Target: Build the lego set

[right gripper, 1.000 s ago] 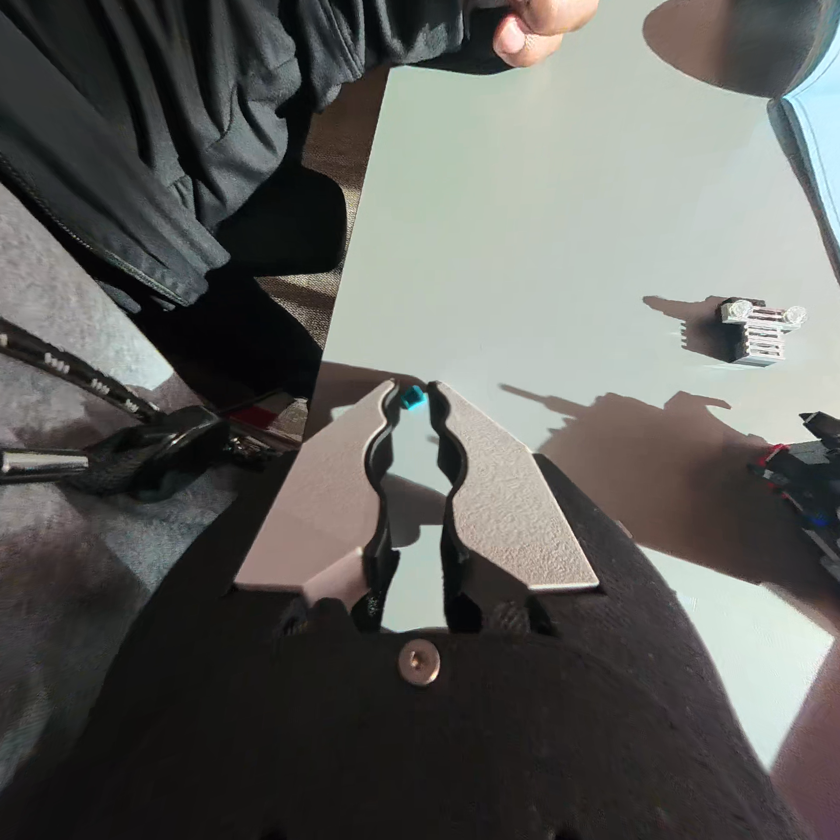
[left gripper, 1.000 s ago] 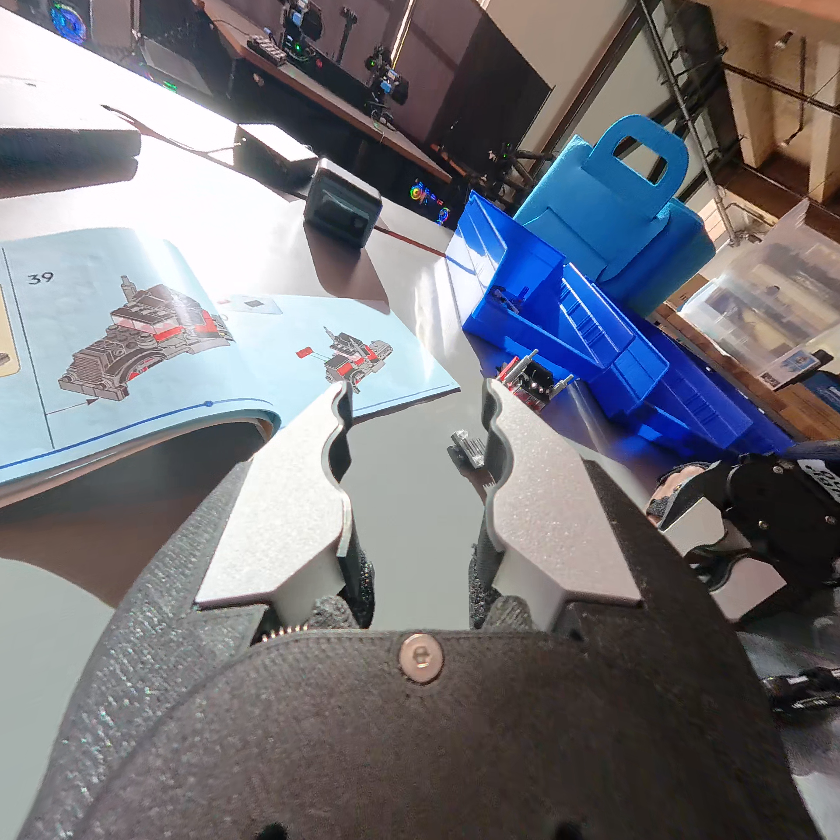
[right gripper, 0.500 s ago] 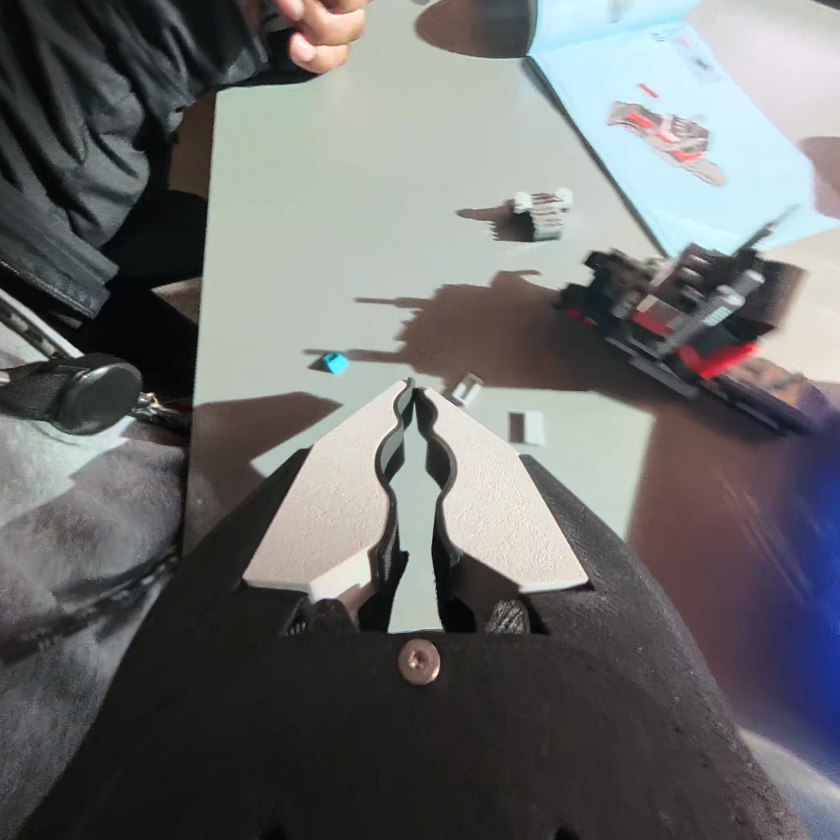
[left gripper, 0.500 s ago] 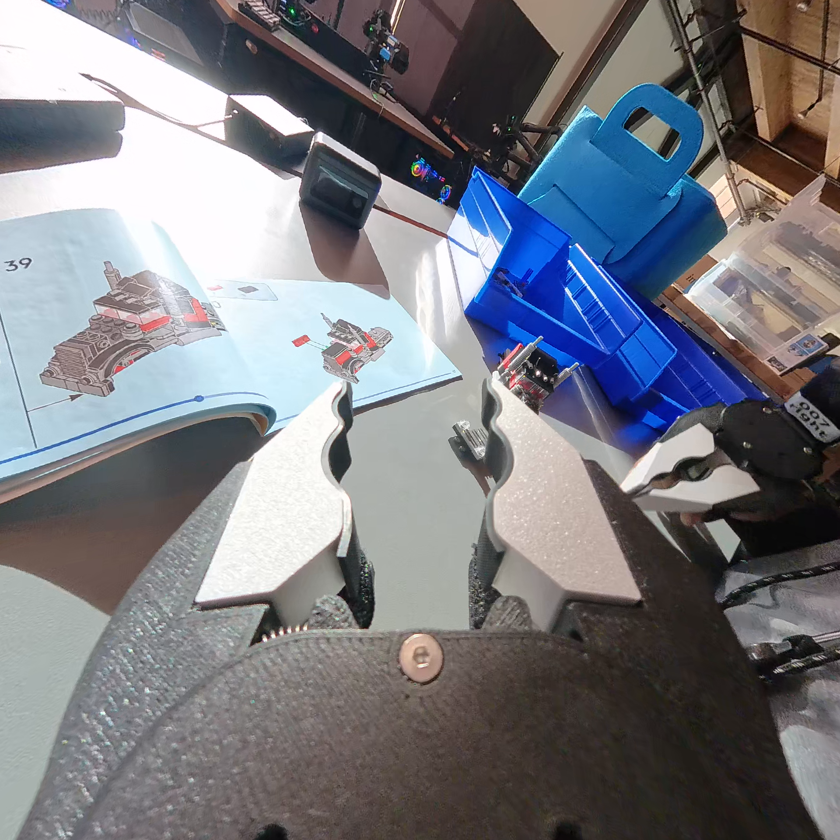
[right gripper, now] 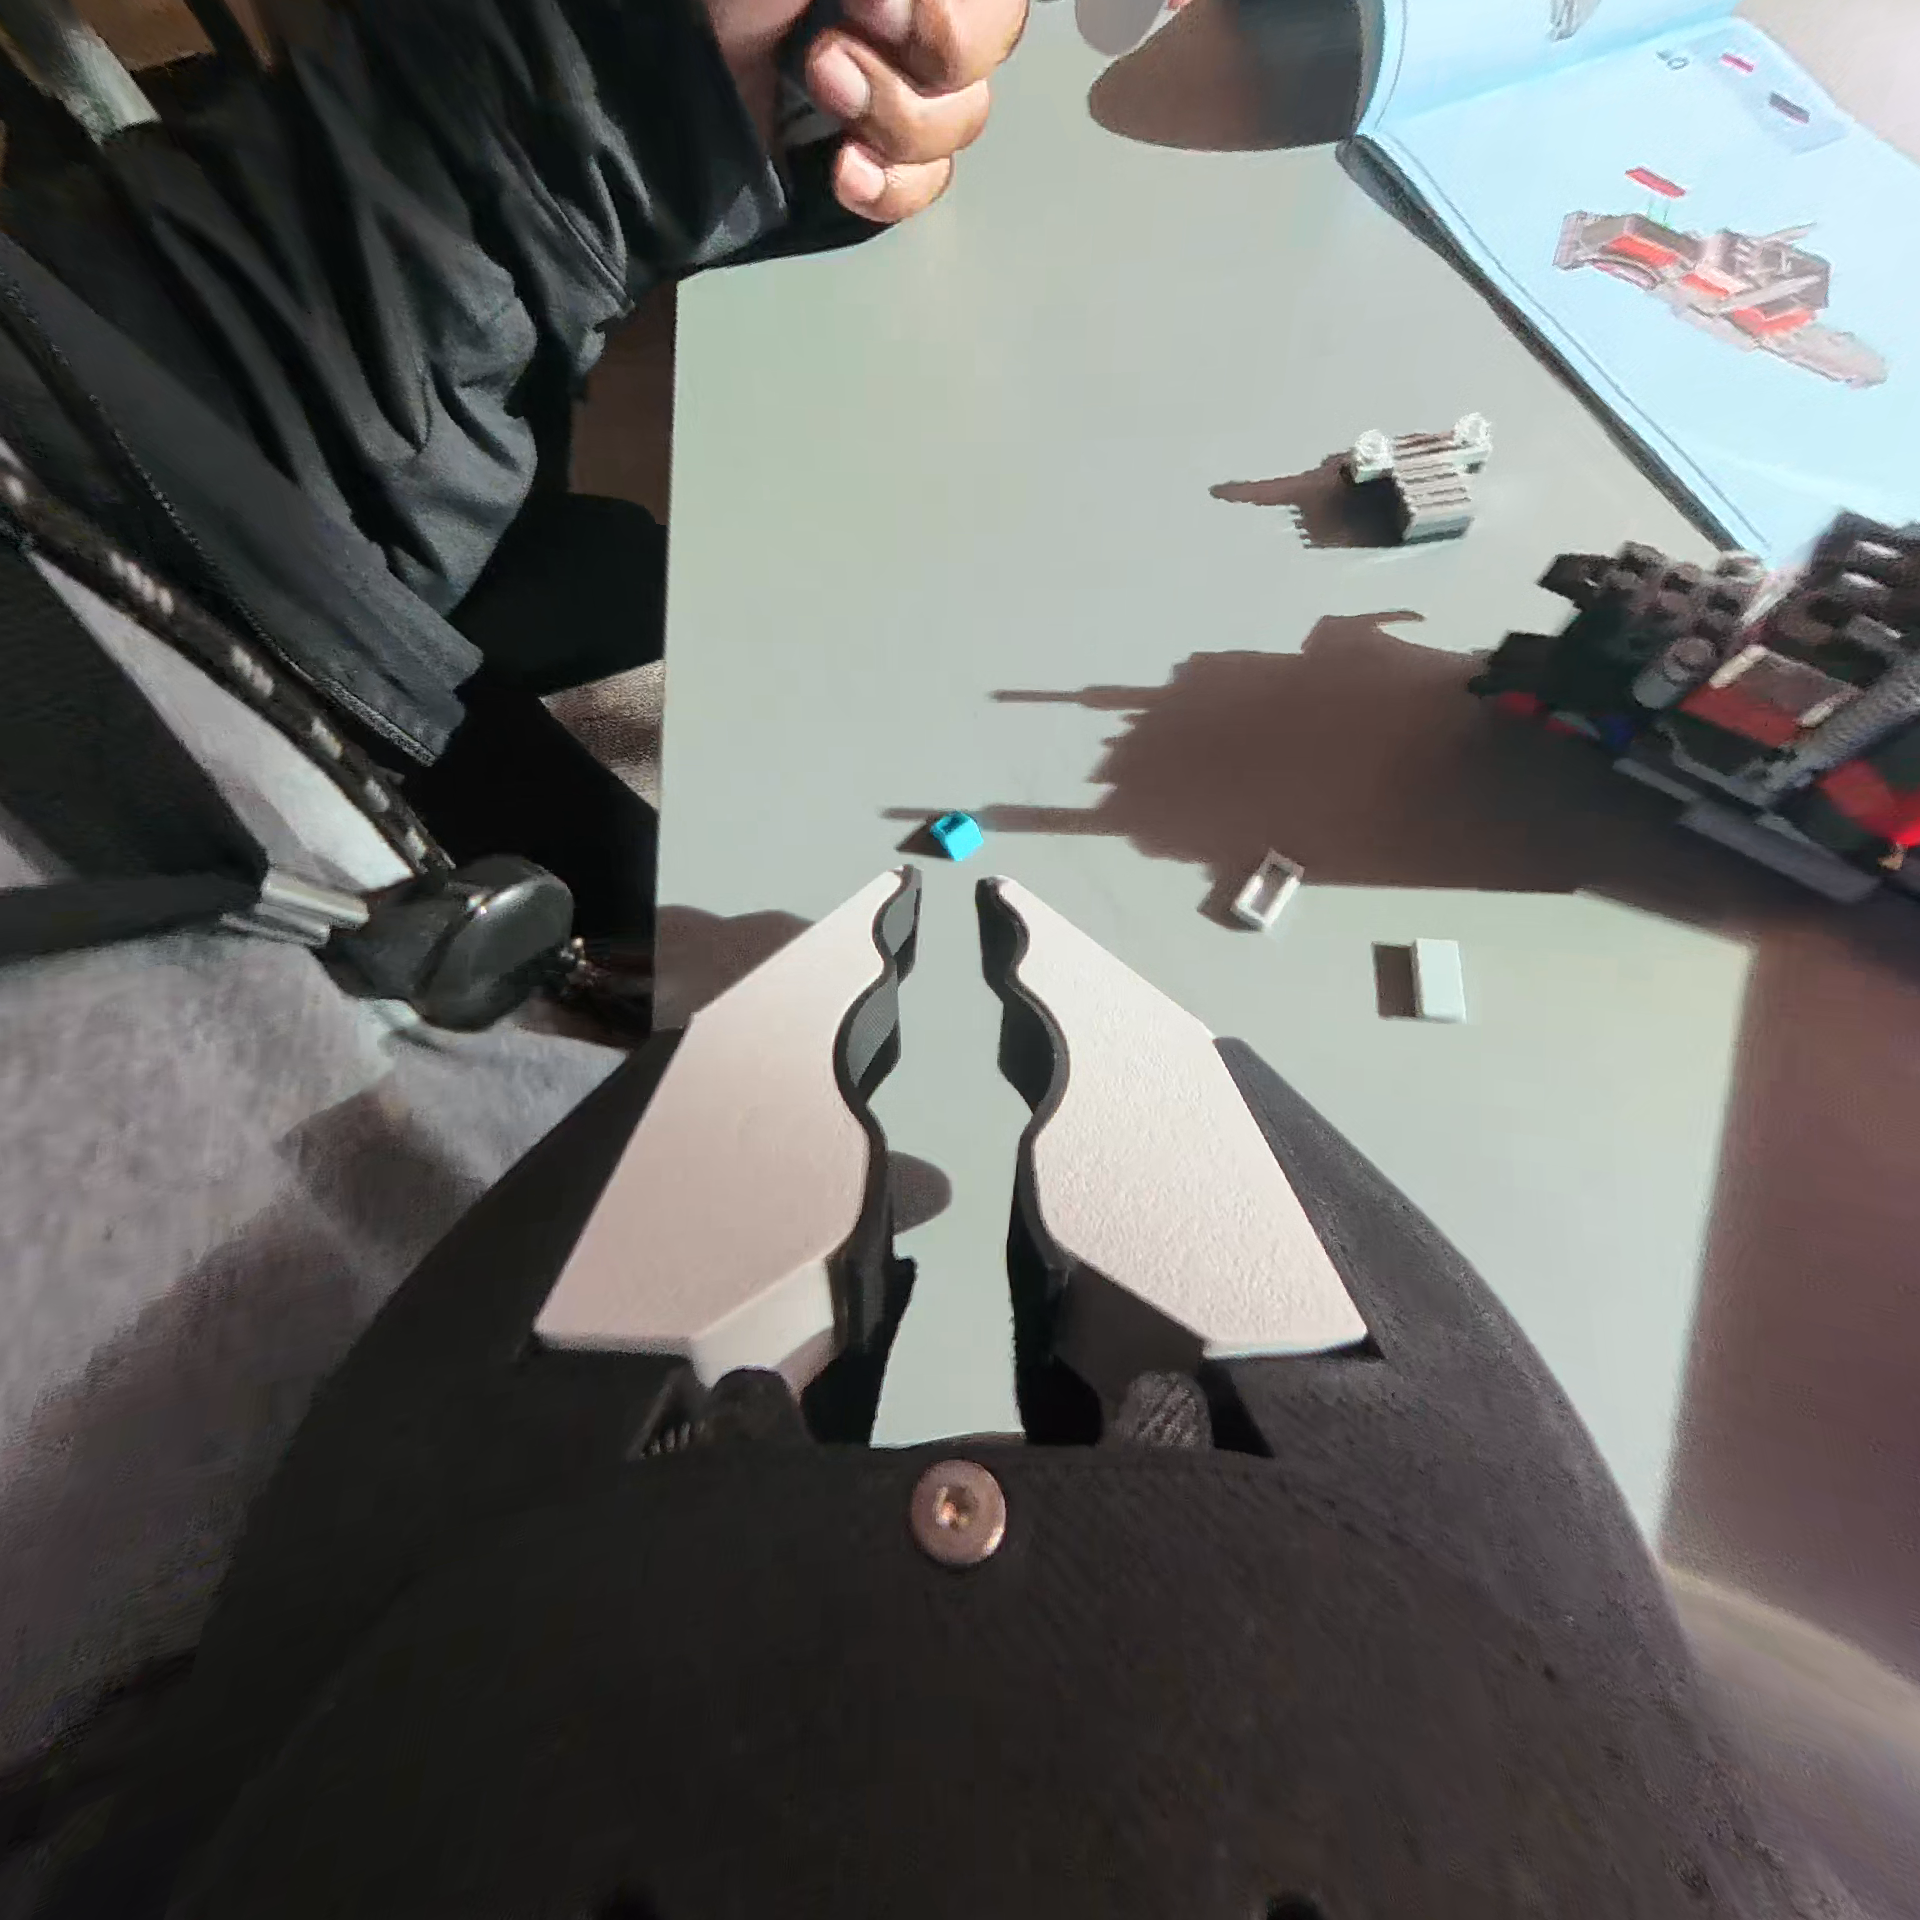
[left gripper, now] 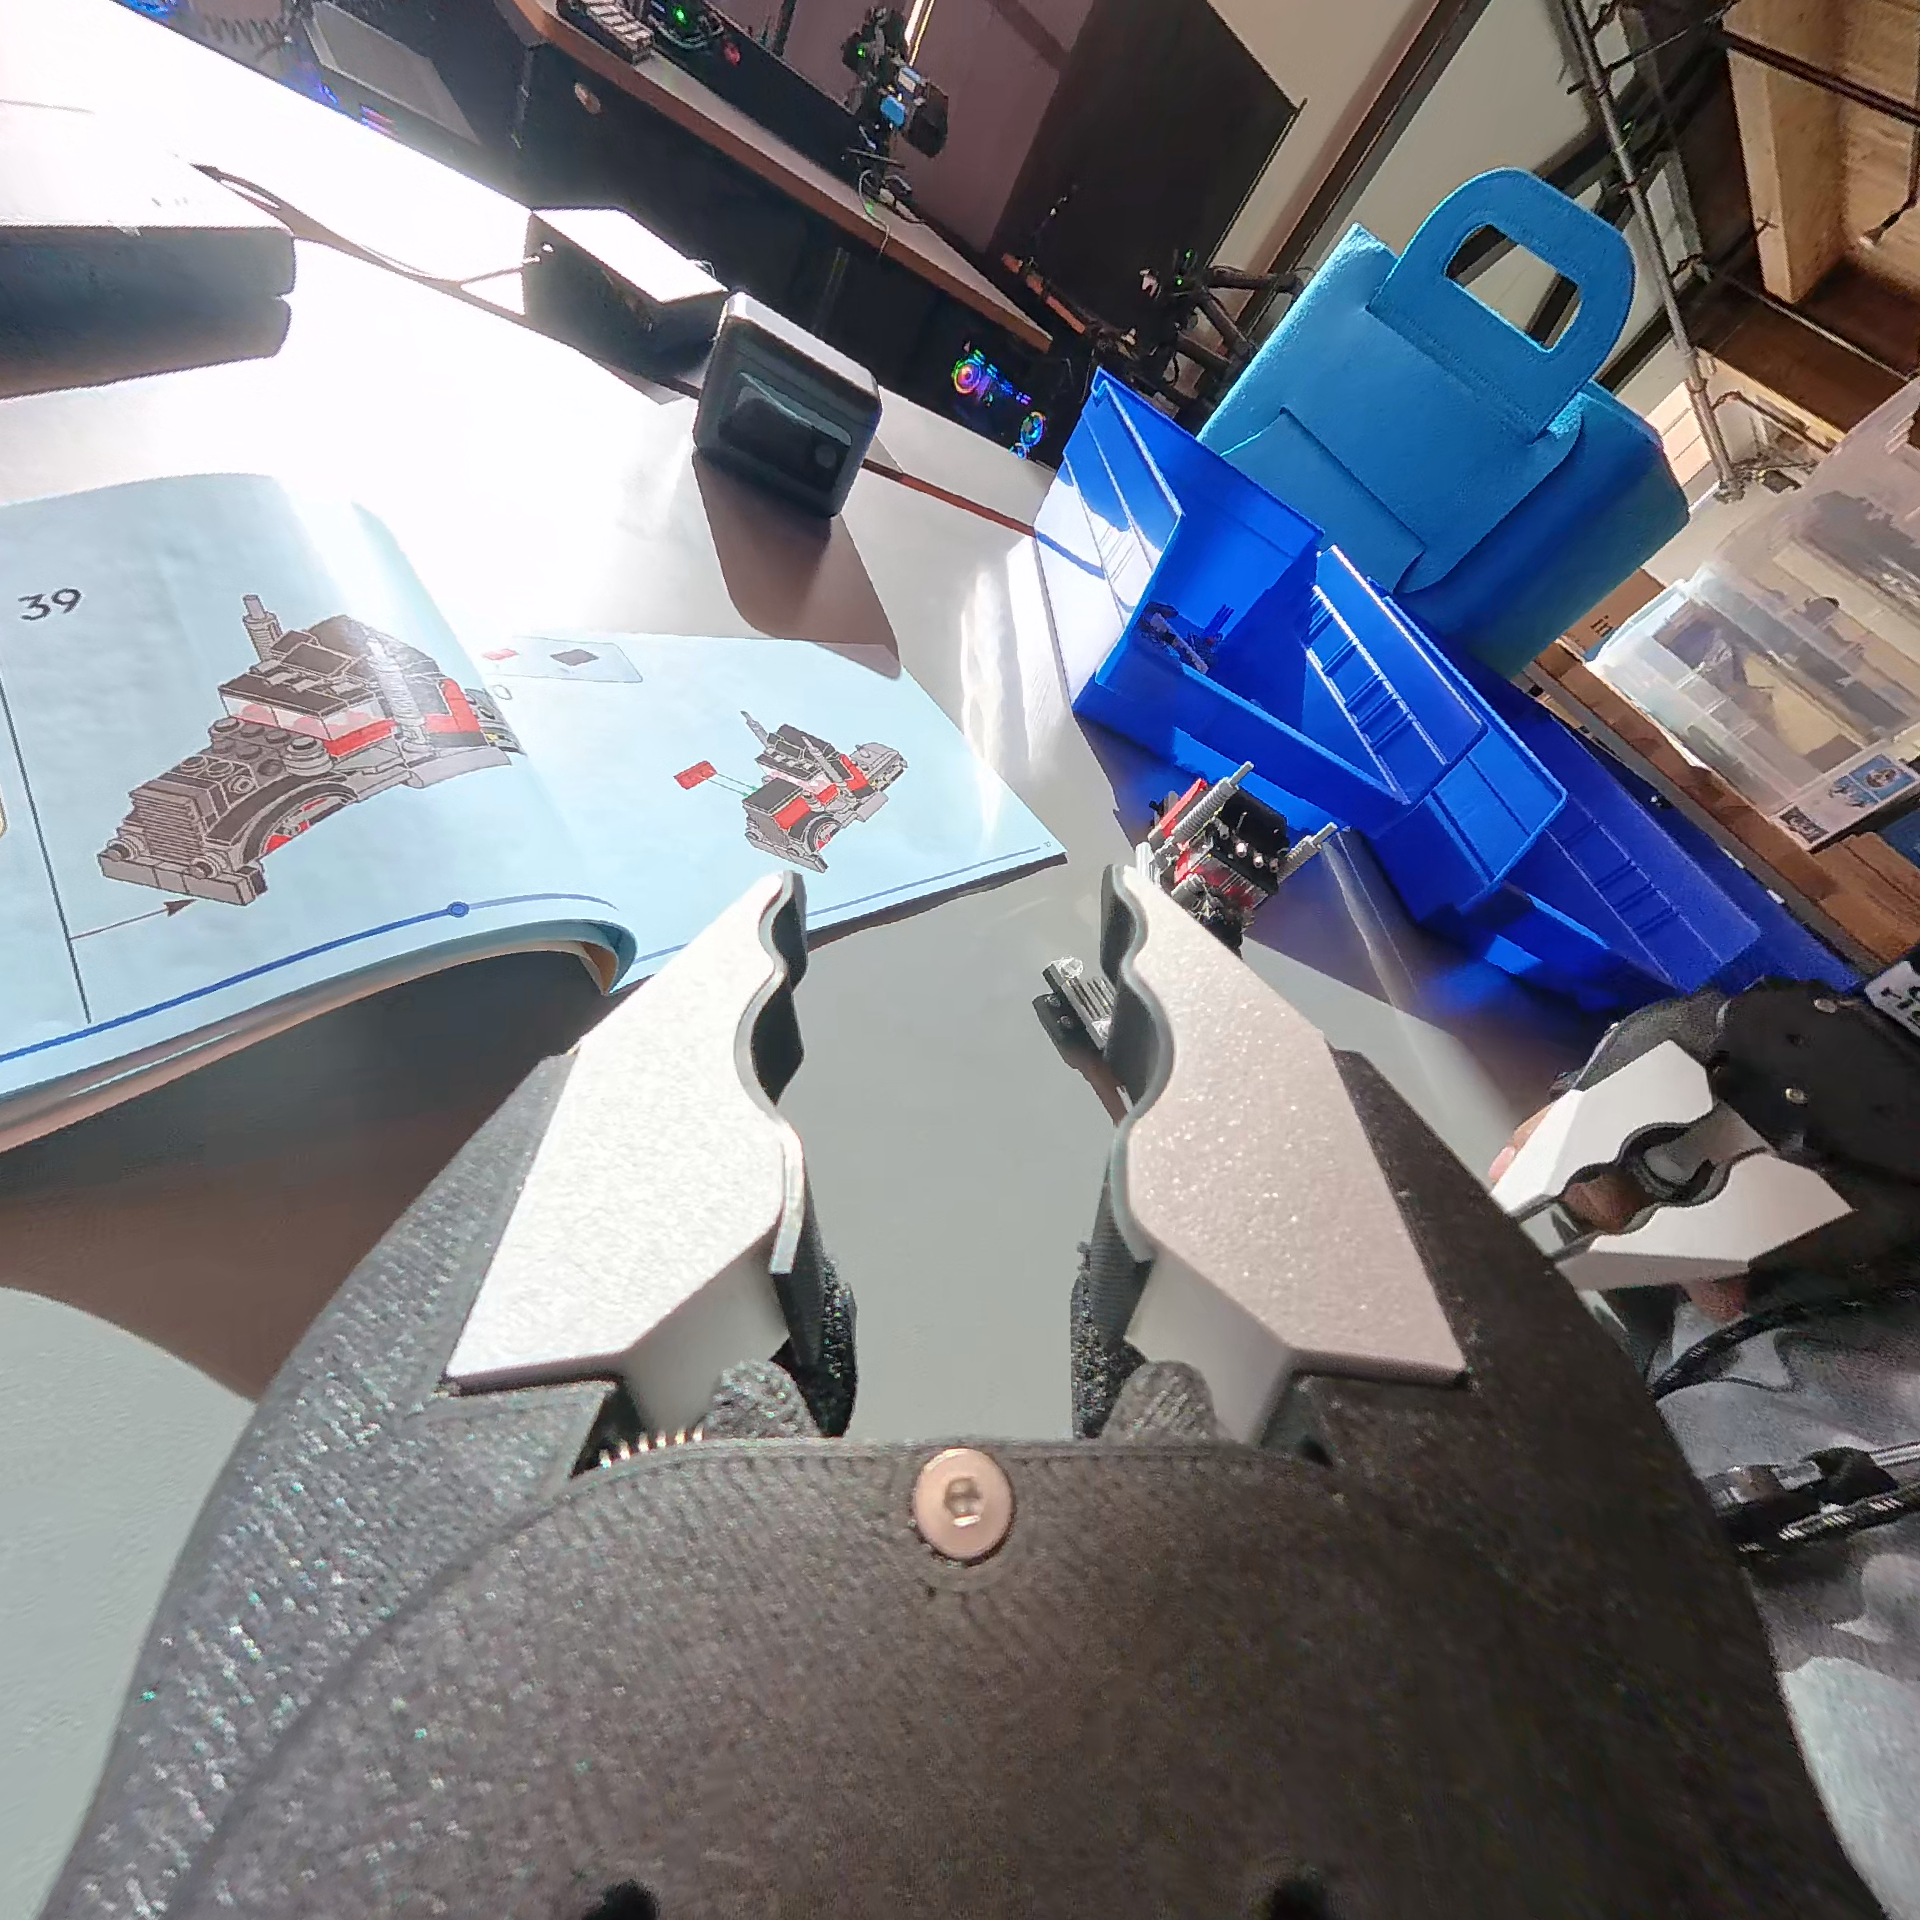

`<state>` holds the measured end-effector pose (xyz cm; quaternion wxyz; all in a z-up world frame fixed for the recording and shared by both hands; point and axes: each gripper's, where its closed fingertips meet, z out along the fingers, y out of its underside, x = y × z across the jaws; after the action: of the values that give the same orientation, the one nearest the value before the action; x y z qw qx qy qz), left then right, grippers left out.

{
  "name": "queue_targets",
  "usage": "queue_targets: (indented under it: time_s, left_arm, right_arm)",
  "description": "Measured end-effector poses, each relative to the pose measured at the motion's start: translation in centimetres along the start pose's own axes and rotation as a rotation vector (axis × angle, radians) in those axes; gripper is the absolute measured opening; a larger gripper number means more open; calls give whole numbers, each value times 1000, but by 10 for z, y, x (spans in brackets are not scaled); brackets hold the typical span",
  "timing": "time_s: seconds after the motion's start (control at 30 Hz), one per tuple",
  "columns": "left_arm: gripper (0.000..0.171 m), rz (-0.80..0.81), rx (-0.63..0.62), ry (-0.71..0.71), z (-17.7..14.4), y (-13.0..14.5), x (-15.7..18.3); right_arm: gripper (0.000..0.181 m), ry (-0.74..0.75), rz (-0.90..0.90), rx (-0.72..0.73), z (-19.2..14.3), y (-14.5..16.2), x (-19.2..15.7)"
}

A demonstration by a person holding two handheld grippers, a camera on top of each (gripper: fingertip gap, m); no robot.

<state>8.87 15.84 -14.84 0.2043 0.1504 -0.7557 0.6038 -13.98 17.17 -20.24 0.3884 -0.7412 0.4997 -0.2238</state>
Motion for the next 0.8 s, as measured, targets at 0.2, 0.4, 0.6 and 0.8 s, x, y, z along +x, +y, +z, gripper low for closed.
queue_targets:
  time_s: [0.2,0.4,0.6,0.8]
  left_arm:
    - [57,-2,5,13,-1,-1,1]
    - [57,-9,8,24,-1,-1,2]
    - [57,-10,7,23,-1,-1,2]
    - [57,-13,10,26,-1,-1,2]
  right_arm:
    - [21,-1,-43,-77,22,-2,-2]
    - [19,-9,-54,-129,28,2,1]
    - [12,-1,-55,-131,29,2,4]
    - [11,20,-23,-103,18,4,14]
